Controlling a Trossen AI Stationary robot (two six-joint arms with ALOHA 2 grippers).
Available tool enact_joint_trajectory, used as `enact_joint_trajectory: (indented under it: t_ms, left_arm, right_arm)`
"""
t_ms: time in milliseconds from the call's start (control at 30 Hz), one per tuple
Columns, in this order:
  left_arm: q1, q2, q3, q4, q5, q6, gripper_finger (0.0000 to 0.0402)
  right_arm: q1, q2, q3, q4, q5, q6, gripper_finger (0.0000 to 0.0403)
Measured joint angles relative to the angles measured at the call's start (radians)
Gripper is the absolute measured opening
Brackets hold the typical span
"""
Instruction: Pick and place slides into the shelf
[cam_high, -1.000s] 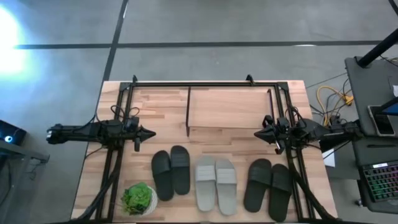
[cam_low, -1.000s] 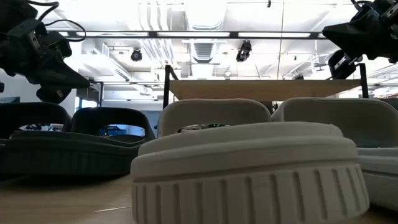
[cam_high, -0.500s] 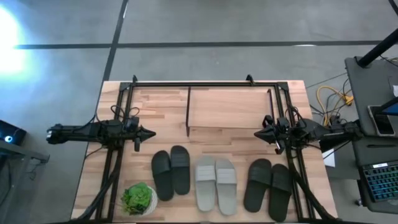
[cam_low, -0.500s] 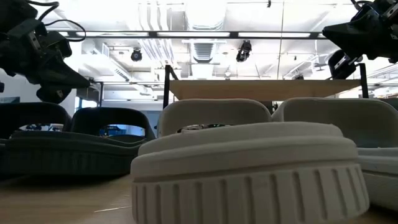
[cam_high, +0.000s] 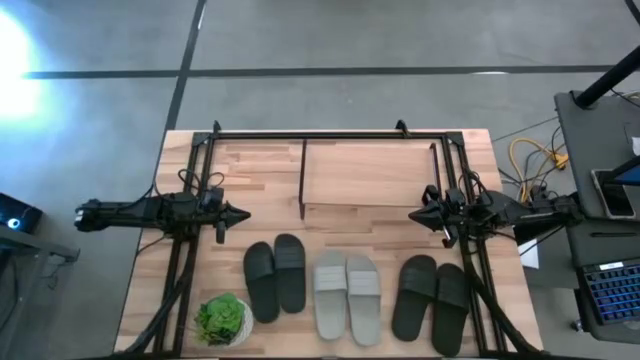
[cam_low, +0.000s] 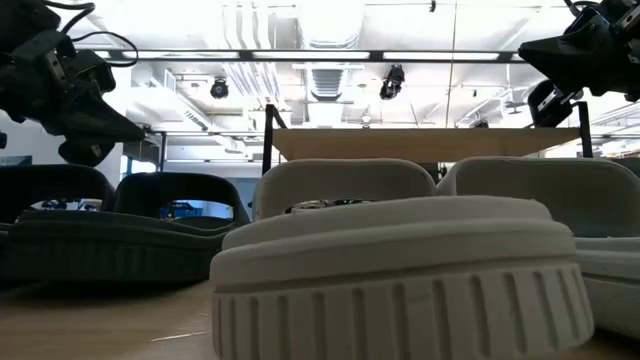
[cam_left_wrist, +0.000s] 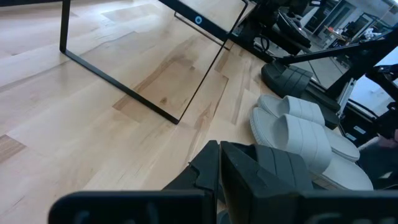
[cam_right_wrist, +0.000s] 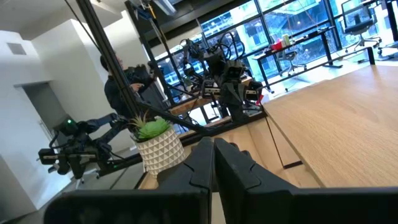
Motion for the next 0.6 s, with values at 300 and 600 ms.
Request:
enact_joint_trajectory:
  t_ms: [300, 600]
  left_arm:
    - [0.0, 0.0, 0.0, 0.0, 0.0, 0.0, 0.0]
    - [0.0, 0.0, 0.0, 0.0, 0.0, 0.0, 0.0]
  right_arm:
    - [0.0, 0.0, 0.0, 0.0, 0.0, 0.0, 0.0009]
    - [0.0, 0.0, 0.0, 0.011, 0.003, 0.001, 0.0009]
